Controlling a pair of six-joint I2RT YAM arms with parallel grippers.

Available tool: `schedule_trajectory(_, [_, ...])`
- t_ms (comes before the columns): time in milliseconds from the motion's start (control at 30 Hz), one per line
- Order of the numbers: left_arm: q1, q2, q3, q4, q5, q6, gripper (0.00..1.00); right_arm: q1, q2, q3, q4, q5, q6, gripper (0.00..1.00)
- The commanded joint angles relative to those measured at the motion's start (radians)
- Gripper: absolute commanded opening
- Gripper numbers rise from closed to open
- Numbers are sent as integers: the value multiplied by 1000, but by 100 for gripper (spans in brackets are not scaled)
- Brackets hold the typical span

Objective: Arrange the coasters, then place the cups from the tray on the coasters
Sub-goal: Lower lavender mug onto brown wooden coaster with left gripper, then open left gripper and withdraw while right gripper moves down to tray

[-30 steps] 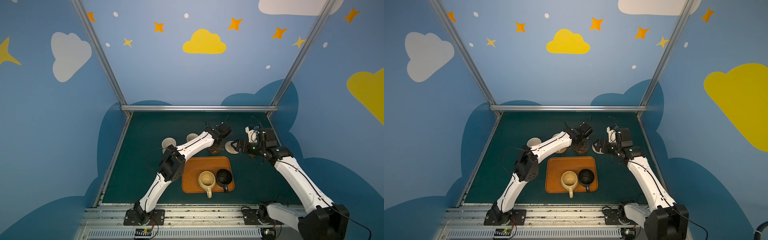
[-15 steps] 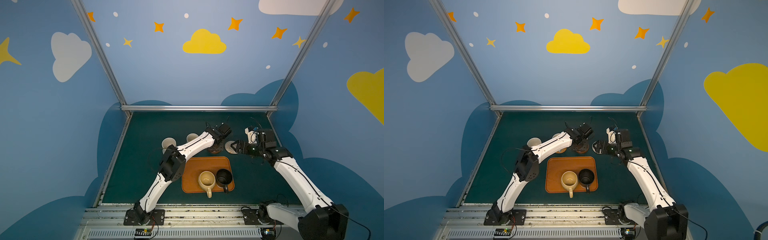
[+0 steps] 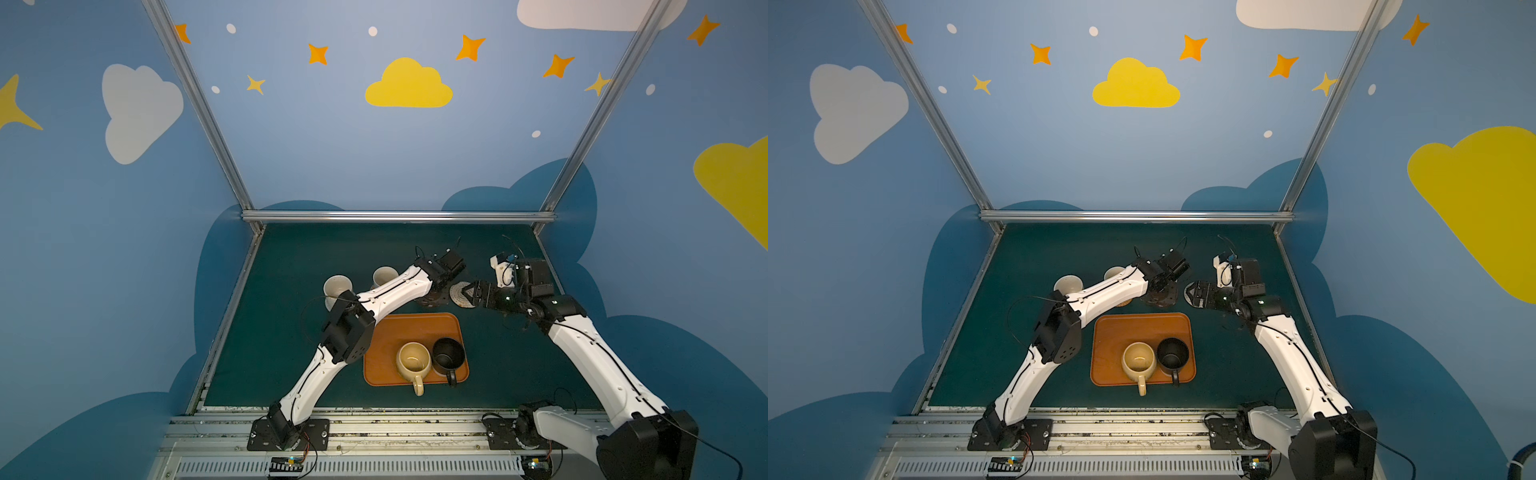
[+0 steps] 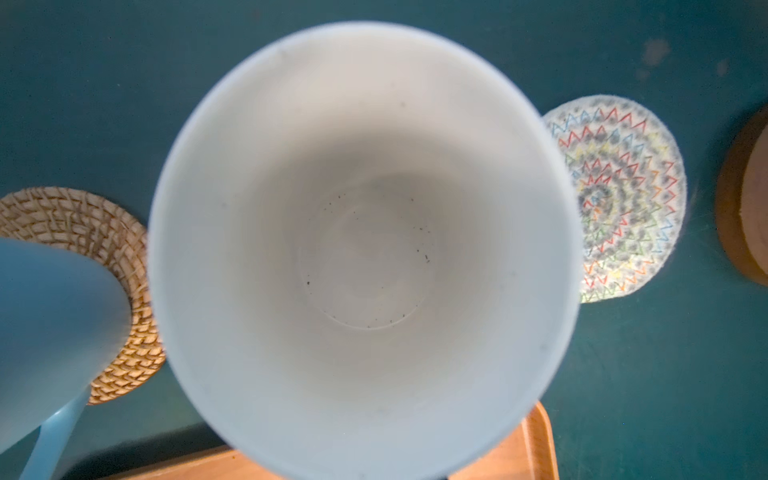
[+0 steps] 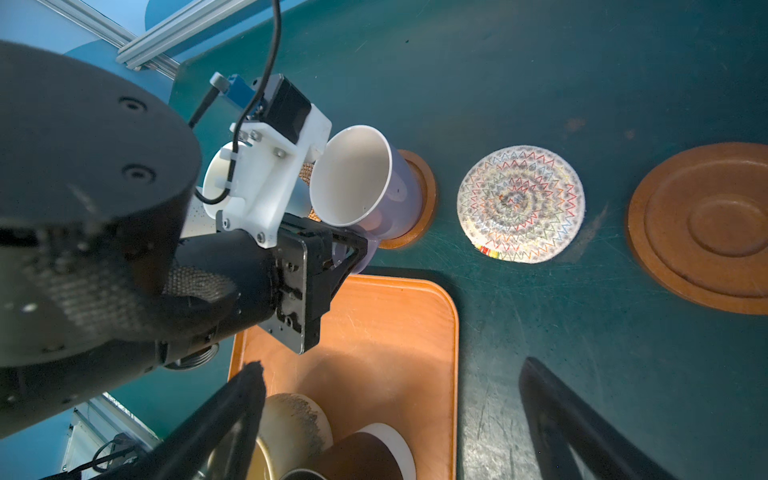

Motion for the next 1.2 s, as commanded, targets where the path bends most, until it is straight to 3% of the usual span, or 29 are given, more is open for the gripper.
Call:
schedule_trajectory(0, [-4,17,50,-35,-32,-23,11,-5,-22,-11,-6,3,-14,95])
schedule_trajectory(367, [-7,29,57,-56,-28,-41,19,-7,-18,-13,-8,8,-16,95])
schedule_trajectory(600, [-7,19,51,-46,-24,-35,39,-7,-27,-15,-8,-11,-8,96])
schedule_trajectory(767, [-7,-34,18,-22,-14,-42,48,-7,-67,-30,21,-43,-2,96])
schedule_trajectory(833, [-6,-75,-22,12,-15,-43,72,-6,-83,-36,23,-54,0,96])
schedule_trajectory(867, [-7,-100,-46,33,-10,-40,75,-5,-91,-39,22,-60,-2,96])
schedule_trajectory(1100, [-4,-274,-212,143,16,-56,78,15,-165,-81,60,-166,34,96])
schedule_trajectory(1133, [-1,-306,-237,165,18,-58,80,29,-165,-76,42,-154,35,96])
schedule_trajectory(1167, [2,-336,-256,182,23,-55,89,48,-165,-69,22,-140,32,96])
